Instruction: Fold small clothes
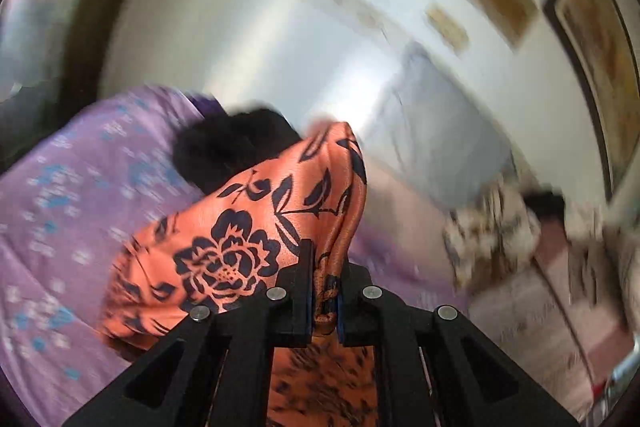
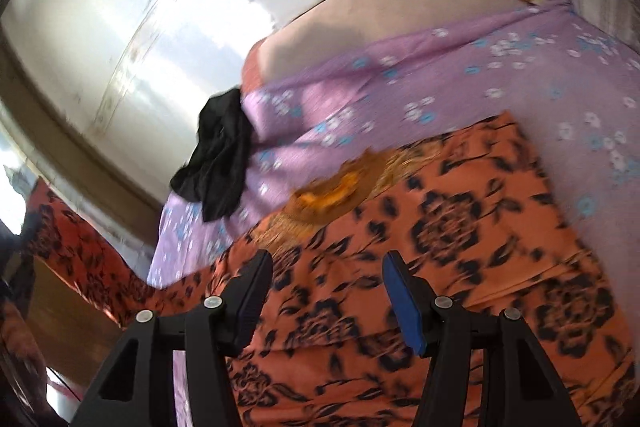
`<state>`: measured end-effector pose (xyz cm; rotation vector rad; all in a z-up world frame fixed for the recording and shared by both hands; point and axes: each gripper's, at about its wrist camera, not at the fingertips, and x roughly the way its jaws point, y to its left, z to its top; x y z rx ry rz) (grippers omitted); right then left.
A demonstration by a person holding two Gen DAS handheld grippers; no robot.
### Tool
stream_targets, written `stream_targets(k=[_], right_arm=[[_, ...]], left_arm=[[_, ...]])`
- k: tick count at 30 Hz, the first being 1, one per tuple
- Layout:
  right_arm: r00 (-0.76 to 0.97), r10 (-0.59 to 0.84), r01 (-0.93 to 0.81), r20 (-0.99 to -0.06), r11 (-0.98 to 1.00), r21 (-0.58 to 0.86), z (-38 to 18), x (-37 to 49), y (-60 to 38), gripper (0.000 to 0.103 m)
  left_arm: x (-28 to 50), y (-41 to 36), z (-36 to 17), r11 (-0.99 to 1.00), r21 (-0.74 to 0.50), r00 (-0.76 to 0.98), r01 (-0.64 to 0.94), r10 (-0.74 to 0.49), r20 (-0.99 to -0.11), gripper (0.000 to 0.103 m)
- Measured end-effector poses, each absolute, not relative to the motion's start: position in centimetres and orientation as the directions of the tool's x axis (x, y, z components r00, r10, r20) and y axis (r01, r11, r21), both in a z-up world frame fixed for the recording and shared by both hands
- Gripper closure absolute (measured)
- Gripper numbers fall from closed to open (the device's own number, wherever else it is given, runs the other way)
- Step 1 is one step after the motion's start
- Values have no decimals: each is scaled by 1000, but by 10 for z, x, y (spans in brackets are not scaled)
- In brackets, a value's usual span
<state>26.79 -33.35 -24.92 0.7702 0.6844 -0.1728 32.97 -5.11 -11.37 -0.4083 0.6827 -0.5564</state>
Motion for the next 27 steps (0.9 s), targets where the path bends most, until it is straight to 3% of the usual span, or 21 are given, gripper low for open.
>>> stream_targets(k=[8, 11, 12, 13, 14, 16, 18, 21, 24, 27], right_arm=[[794, 48, 460, -606, 605, 651, -258, 242, -401, 42], [791, 45, 484, -610, 564, 670, -265, 237, -417, 42], [799, 68, 476, -597, 535, 698, -268, 237, -423, 40], [812, 97, 460, -575, 501, 733, -271, 236, -427, 34], [825, 122, 442, -552, 469, 765, -274, 237, -430, 30], [845, 178, 406, -504, 399, 822, -281, 240, -432, 25], [842, 230, 400, -487, 338, 852, -292, 246, -430, 25], [775, 288, 459, -562, 356, 814, -305, 260, -420, 25], [707, 301, 501, -640, 425, 754, -317, 271, -409, 25], [680, 317, 516, -661, 433, 739, -331, 280, -405, 27]], left_arm=[[308, -214, -191, 692, -506, 326, 515, -704, -631, 94], [288, -243, -196, 639, -529, 216, 558, -728, -651, 85], [282, -242, -188, 636, -516, 232, 573, -730, -643, 83], [280, -237, -180, 645, -495, 262, 582, -726, -636, 70], [278, -230, -173, 657, -477, 294, 584, -719, -630, 47], [276, -201, -156, 703, -440, 404, 559, -694, -596, 29], [280, -166, -145, 775, -397, 521, 491, -627, -579, 28], [302, -122, -152, 878, -320, 605, 356, -477, -638, 27], [331, -72, -176, 945, -287, 615, 160, -323, -720, 27], [351, -29, -203, 953, -301, 566, 26, -262, -781, 27]])
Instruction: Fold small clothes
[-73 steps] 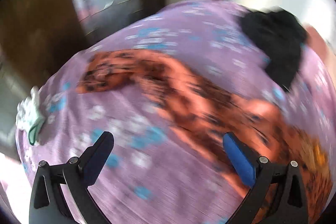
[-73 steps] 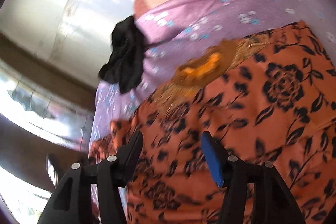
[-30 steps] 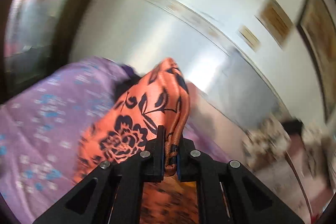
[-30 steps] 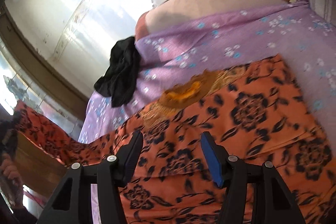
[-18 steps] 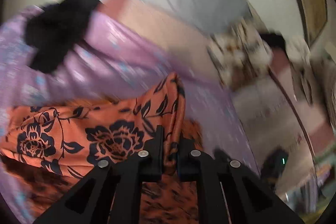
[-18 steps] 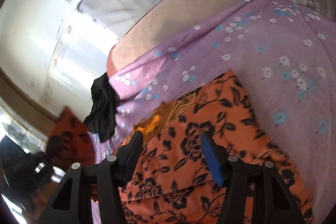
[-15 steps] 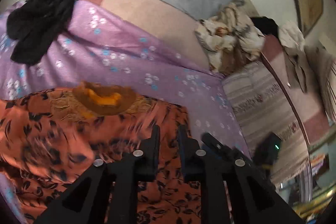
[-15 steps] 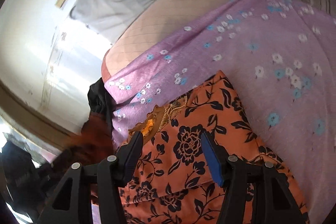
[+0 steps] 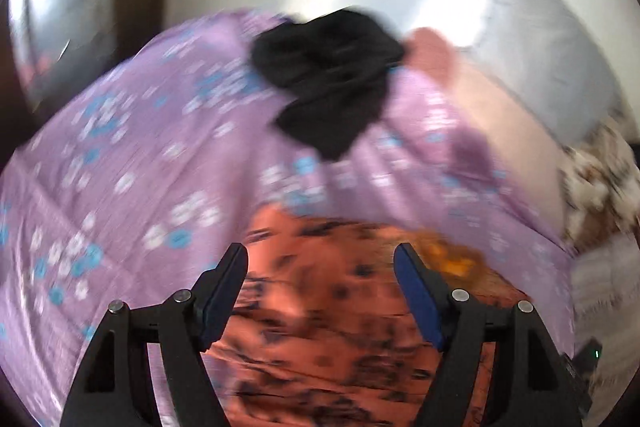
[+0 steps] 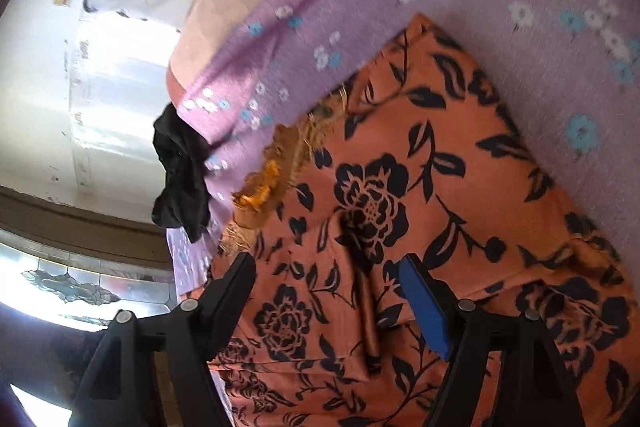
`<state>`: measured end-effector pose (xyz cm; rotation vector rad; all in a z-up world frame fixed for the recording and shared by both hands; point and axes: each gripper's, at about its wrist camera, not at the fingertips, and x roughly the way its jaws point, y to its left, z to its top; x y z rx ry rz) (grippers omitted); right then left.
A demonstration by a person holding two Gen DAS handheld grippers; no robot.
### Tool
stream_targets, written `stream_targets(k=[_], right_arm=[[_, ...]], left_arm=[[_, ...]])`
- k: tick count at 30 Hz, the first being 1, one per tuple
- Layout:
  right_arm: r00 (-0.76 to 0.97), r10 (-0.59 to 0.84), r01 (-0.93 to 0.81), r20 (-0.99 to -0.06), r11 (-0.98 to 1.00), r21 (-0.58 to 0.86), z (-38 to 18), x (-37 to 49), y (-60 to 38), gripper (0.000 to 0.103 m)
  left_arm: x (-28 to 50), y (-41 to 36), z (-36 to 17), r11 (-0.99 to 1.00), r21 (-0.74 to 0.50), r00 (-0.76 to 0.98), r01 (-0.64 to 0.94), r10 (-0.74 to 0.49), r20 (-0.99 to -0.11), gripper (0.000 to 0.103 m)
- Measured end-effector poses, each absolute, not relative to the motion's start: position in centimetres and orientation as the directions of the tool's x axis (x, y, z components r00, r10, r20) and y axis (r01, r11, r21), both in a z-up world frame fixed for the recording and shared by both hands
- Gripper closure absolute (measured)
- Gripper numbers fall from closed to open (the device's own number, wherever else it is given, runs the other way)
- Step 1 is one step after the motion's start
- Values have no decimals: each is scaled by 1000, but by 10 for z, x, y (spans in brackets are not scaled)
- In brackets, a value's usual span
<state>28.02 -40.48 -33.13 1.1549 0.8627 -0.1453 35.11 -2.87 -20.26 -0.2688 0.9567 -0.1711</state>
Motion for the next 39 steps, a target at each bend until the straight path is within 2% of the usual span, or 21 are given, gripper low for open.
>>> stream_targets(k=[6, 8, 10, 11, 12, 13, 17, 20, 22, 26, 30, 32, 33, 35, 36, 39], right_arm=[[643, 289, 517, -709, 520, 680, -350, 308, -384, 33], [626, 285, 487, -726, 584, 649, -347, 318, -371, 47], [583, 280, 451, -763, 669, 590, -344, 329, -350, 76], [566, 268, 433, -780, 709, 557, -341, 333, -341, 82], [556, 242, 419, -795, 745, 519, -337, 335, -332, 95], [552, 203, 399, -808, 787, 470, -329, 335, -322, 96], [656, 69, 386, -751, 824, 413, -284, 323, -325, 96], [707, -114, 472, -698, 811, 345, -257, 305, -351, 96], [707, -184, 542, -683, 762, 355, -259, 294, -381, 96], [724, -48, 543, -688, 655, 526, -293, 289, -429, 92], [633, -23, 607, -774, 636, 477, -310, 298, -438, 86], [646, -36, 617, -763, 614, 493, -306, 290, -448, 79], [653, -59, 629, -755, 596, 498, -303, 284, -454, 71], [668, -141, 663, -731, 559, 498, -293, 274, -462, 44], [679, -175, 667, -713, 552, 500, -289, 268, -463, 36], [737, -201, 600, -645, 633, 489, -267, 262, -452, 39]], left_arm=[[364, -6, -238, 974, -209, 473, -85, -145, -869, 28], [366, -5, -246, 978, -189, 451, -92, -129, -883, 28], [369, 0, -253, 979, -179, 427, -96, -121, -896, 28], [368, 1, -255, 980, -174, 419, -94, -120, -900, 28], [370, 1, -257, 981, -171, 415, -92, -118, -902, 28], [371, 1, -258, 982, -166, 412, -89, -115, -904, 28], [365, -11, -258, 989, -141, 414, -52, -107, -904, 28], [363, -32, -265, 996, -89, 405, 2, -83, -911, 28], [360, -49, -273, 997, -55, 387, 52, -71, -919, 28], [350, -82, -278, 989, -19, 387, 145, -74, -919, 28], [338, -108, -271, 974, 55, 448, 222, -52, -892, 27], [335, -116, -275, 965, 93, 459, 245, -30, -888, 27], [335, -119, -279, 960, 108, 454, 257, -21, -891, 27], [336, -123, -284, 955, 127, 441, 268, -5, -897, 27], [337, -124, -288, 954, 135, 434, 269, 6, -901, 27], [337, -122, -290, 955, 134, 431, 264, 8, -902, 27]])
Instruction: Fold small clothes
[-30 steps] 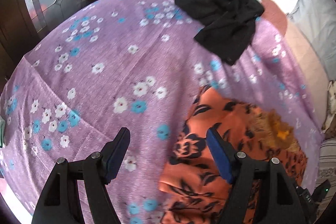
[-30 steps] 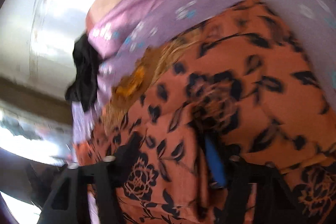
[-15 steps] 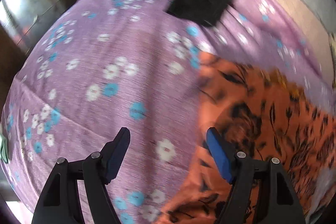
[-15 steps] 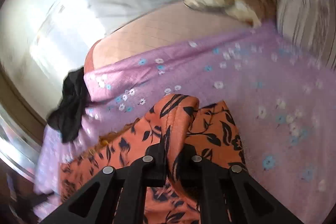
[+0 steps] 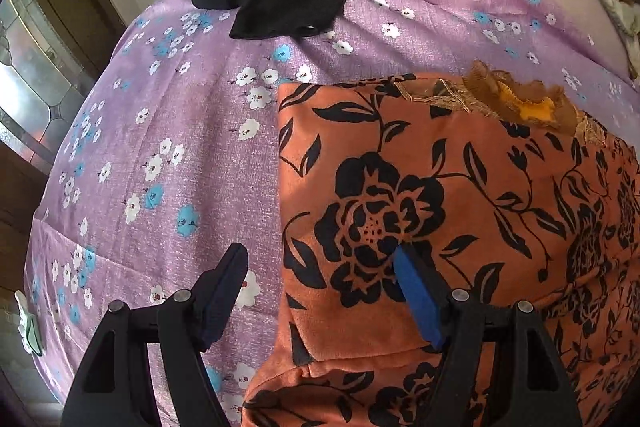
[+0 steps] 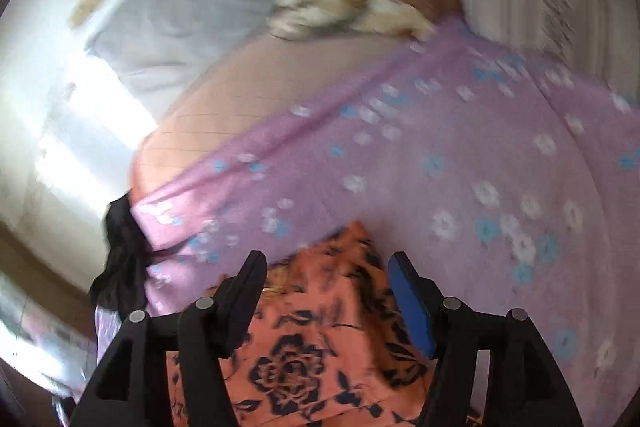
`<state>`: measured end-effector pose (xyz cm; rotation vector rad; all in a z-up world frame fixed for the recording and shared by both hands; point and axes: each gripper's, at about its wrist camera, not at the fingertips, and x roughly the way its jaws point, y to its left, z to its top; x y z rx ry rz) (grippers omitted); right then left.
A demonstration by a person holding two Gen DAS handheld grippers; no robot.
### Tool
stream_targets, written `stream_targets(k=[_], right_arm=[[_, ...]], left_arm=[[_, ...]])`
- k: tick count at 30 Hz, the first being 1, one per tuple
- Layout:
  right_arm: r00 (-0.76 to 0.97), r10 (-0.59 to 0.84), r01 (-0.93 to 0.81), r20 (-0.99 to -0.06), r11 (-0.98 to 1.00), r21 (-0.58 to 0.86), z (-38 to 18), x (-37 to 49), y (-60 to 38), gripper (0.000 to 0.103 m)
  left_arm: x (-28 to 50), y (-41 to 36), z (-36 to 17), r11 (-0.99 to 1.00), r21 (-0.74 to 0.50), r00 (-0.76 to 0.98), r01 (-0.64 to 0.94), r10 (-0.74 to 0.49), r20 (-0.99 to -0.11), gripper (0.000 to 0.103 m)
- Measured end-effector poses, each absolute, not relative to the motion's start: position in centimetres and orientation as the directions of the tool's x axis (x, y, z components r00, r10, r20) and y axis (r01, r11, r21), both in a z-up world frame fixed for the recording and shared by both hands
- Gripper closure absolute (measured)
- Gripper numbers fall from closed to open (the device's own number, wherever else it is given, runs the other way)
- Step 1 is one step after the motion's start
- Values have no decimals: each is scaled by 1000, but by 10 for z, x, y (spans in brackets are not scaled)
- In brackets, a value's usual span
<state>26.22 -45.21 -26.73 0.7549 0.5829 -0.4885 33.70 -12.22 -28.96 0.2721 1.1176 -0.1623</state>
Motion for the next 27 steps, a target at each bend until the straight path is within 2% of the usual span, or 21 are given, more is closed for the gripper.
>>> stream_targets(k=[3, 6, 8, 9, 14, 18, 21, 24, 26, 27], right_arm=[[739, -106, 509, -666, 735, 448, -266, 285, -428, 53], [569, -85, 561, -818, 768, 310, -304, 312, -417, 54], [454, -89, 630, -887, 736, 248, -335, 315, -426, 71], [439, -89, 645, -894, 724, 245, -343, 313, -432, 76], [541, -120, 619, -832, 727, 298, -309, 299, -430, 75], [454, -163, 673, -876, 707, 217, -330, 305, -434, 73], [482, -153, 675, -862, 693, 254, -345, 296, -449, 73], [554, -94, 693, -827, 603, 395, -331, 285, -461, 72], [586, -97, 674, -804, 610, 418, -323, 285, -459, 72], [579, -95, 670, -810, 621, 406, -324, 287, -458, 72]], left_arm=[[336, -122, -289, 953, 138, 442, 268, 5, -897, 27], [334, -126, -297, 944, 163, 432, 288, 24, -902, 27], [334, -126, -301, 943, 156, 414, 294, 22, -910, 26], [335, -124, -300, 946, 148, 411, 290, 16, -912, 26], [333, -127, -288, 946, 140, 459, 291, -10, -888, 26], [329, -138, -301, 925, 172, 440, 338, 6, -898, 25], [331, -136, -308, 931, 185, 445, 314, 28, -895, 15], [335, -134, -308, 938, 162, 426, 307, 17, -904, 13], [339, -129, -312, 952, 157, 423, 264, 32, -906, 0], [341, -125, -314, 957, 146, 418, 249, 30, -908, 0]])
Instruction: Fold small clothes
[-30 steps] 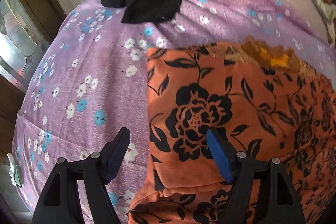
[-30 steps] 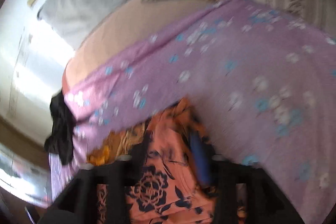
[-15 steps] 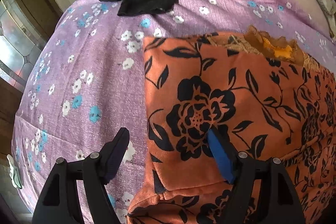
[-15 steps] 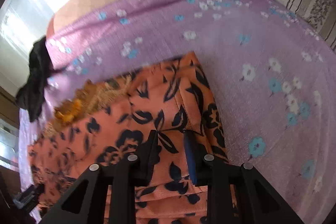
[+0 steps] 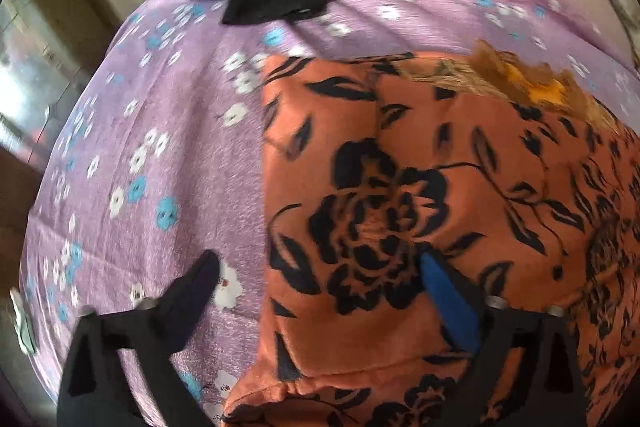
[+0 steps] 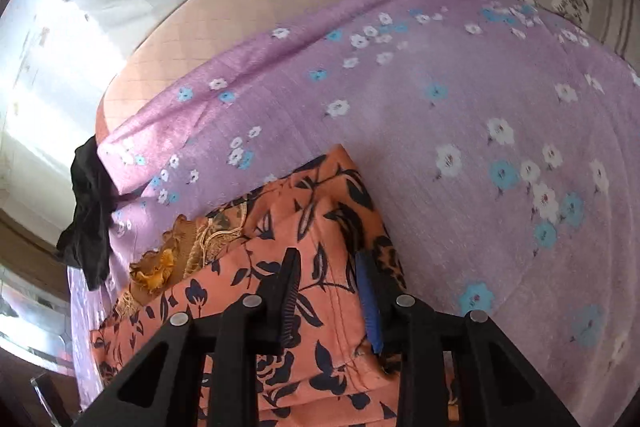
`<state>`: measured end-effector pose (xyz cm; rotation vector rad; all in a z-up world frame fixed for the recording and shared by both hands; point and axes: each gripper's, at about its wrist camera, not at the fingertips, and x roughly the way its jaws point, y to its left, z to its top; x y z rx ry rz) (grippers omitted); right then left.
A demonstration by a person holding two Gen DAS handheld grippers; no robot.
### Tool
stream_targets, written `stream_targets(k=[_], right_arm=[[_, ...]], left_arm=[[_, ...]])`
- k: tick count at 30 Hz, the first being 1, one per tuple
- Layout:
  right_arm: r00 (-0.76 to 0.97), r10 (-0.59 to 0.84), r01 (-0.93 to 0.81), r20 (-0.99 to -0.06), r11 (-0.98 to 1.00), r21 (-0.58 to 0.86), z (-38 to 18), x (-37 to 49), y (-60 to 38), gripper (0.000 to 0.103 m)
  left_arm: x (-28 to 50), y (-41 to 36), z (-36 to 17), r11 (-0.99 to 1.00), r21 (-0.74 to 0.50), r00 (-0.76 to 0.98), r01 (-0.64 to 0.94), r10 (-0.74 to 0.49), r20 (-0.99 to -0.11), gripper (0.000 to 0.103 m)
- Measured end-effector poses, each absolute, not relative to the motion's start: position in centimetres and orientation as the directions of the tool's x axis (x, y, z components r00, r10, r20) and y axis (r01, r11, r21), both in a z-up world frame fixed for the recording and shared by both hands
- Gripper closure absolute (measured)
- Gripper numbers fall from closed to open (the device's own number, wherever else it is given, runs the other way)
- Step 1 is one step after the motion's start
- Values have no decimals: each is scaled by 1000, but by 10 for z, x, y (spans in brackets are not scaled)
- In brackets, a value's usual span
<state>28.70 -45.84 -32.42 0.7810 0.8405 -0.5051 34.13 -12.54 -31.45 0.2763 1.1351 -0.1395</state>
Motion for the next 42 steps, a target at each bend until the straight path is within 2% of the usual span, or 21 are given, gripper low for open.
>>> stream_targets(k=[2, 5, 9, 12, 15, 18, 20, 22, 26, 27, 31, 34, 38, 42], right_arm=[[510, -65, 687, -858, 631, 360, -341, 293, -457, 72], [518, -54, 688, -854, 620, 378, -346, 290, -459, 73], [566, -33, 659, -824, 619, 428, -328, 290, -454, 71], [580, 83, 568, -811, 673, 475, -321, 305, -432, 71], [555, 141, 458, -820, 770, 443, -316, 319, -396, 71], [525, 181, 390, -832, 817, 424, -320, 329, -370, 71], [515, 120, 396, -849, 844, 360, -316, 330, -368, 71], [569, 53, 438, -820, 825, 357, -302, 320, -386, 71], [562, -249, 679, -789, 683, 268, -276, 279, -442, 71], [555, -283, 708, -782, 655, 265, -273, 271, -450, 71], [632, -209, 626, -746, 705, 334, -265, 271, -446, 71], [606, -61, 514, -793, 791, 332, -283, 297, -420, 71], [398, -52, 590, -916, 779, 213, -332, 316, -424, 72], [440, -50, 579, -896, 779, 241, -323, 314, -425, 73]], left_arm=[[346, -119, -319, 966, 87, 392, 244, -16, -920, 0], [355, -107, -323, 972, -3, 348, 234, -86, -934, 0], [357, -106, -324, 971, 0, 362, 238, -89, -928, 0], [355, -108, -320, 971, -11, 322, 237, -89, -942, 0], [353, -104, -312, 978, -3, 300, 208, -66, -952, 0], [344, -113, -296, 970, 65, 394, 236, -34, -919, 0], [339, -120, -294, 954, 116, 423, 275, -12, -906, 0], [338, -125, -300, 942, 160, 418, 294, 24, -908, 0], [345, -120, -309, 952, 141, 372, 271, 31, -928, 0], [345, -119, -305, 955, 146, 383, 259, 37, -923, 0], [340, -121, -289, 947, 200, 474, 250, 60, -878, 0], [335, -129, -289, 931, 197, 480, 307, 28, -877, 0], [335, -137, -312, 890, 269, 449, 368, 83, -890, 0], [335, -137, -299, 901, 245, 469, 358, 54, -882, 0]])
